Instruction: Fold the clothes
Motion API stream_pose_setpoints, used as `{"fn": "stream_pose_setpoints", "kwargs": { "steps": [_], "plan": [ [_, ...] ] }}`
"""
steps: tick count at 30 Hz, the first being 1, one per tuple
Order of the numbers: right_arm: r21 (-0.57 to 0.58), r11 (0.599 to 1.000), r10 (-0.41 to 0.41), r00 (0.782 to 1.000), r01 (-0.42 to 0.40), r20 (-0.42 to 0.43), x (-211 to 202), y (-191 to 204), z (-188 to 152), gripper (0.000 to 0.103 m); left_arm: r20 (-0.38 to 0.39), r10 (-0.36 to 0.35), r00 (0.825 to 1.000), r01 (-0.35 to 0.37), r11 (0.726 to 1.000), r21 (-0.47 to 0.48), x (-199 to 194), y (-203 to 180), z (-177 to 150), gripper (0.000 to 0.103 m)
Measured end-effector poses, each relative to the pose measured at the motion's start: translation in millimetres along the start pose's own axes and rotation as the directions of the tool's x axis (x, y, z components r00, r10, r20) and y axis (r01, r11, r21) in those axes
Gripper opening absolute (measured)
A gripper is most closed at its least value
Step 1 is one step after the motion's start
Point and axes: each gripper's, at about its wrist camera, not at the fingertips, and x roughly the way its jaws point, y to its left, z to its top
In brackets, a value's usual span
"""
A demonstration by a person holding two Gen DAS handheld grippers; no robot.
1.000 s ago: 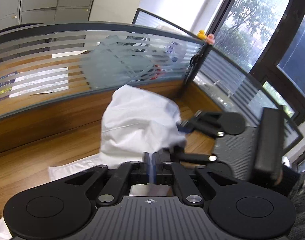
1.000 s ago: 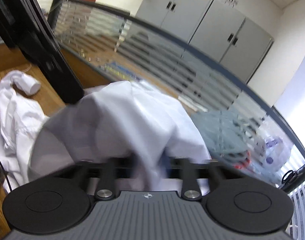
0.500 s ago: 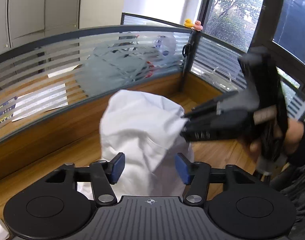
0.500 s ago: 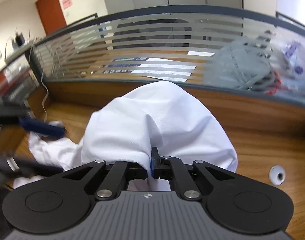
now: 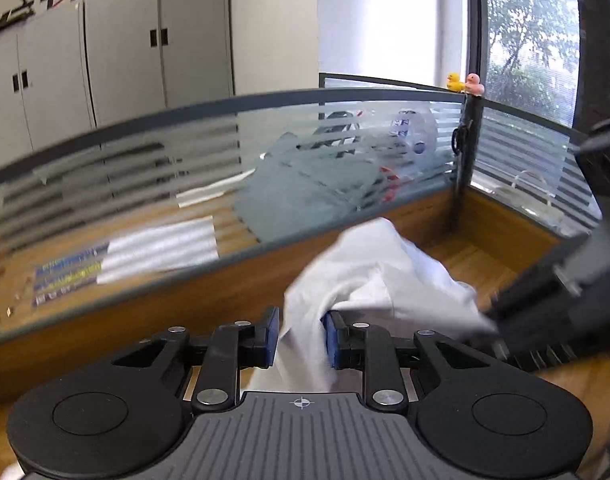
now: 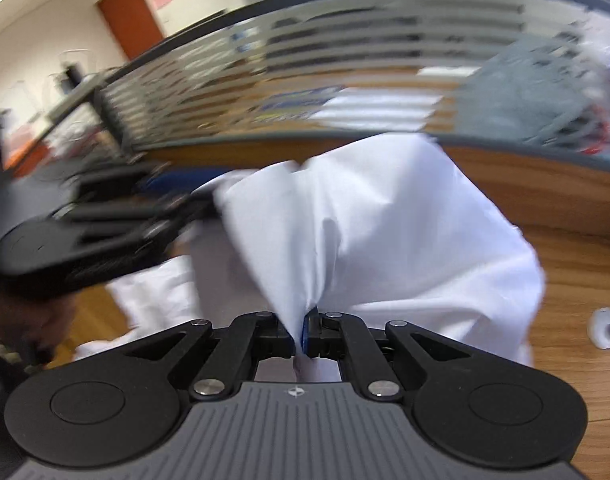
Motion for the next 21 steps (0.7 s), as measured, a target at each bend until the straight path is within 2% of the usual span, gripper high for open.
{"fn": "stream_pose_setpoints", "kwargs": {
  "steps": [2, 5, 8, 11, 13, 17, 19, 21],
  "plan": [
    [0.036, 0.995, 0.094, 0.996, -0.094, 0.000, 1.2, 2.5, -0.8, 0.004, -0.018, -0.016, 1.000, 0.015, 1.000, -0.014, 8.5, 6.6, 2.6, 0.029],
    [0.110, 0.974, 0.194, 0.980, -0.197, 0.033, -1.8, -2.7, 0.3, 0.004, -0.050, -0.084, 0.995, 0.080, 0.993, -0.087, 17.4, 25.2, -1.3, 0.034],
    [0.217, 0.937, 0.260, 0.961, -0.275, 0.095, -8.6, -20.4, -0.6, 0.004, -0.041, -0.183, 0.982, 0.171, 0.963, -0.207, 15.7, 48.0, -10.6, 0.035],
    [0.311, 0.892, 0.290, 0.944, -0.327, 0.160, -15.6, -39.4, -4.5, 0.004, -0.022, -0.263, 0.965, 0.247, 0.928, -0.279, -0.6, 63.6, -22.1, 0.037],
    [0.367, 0.858, 0.302, 0.932, -0.358, 0.202, -20.0, -51.4, -7.4, 0.004, -0.018, -0.274, 0.961, 0.259, 0.926, -0.274, -13.3, 58.9, -25.8, 0.037],
    [0.429, 0.829, 0.278, 0.930, -0.359, 0.242, -22.3, -62.7, -17.6, 0.004, -0.004, -0.288, 0.958, 0.277, 0.925, -0.260, -37.3, 44.1, -31.3, 0.037],
    [0.456, 0.811, 0.274, 0.926, -0.367, 0.259, -20.2, -64.9, -22.5, 0.004, 0.006, -0.315, 0.949, 0.306, 0.916, -0.260, -44.4, 34.2, -33.1, 0.037],
    [0.476, 0.796, 0.271, 0.923, -0.374, 0.272, -17.6, -64.2, -25.8, 0.004, -0.017, -0.330, 0.944, 0.314, 0.911, -0.265, -39.6, 22.4, -34.0, 0.036]
  ]
}}
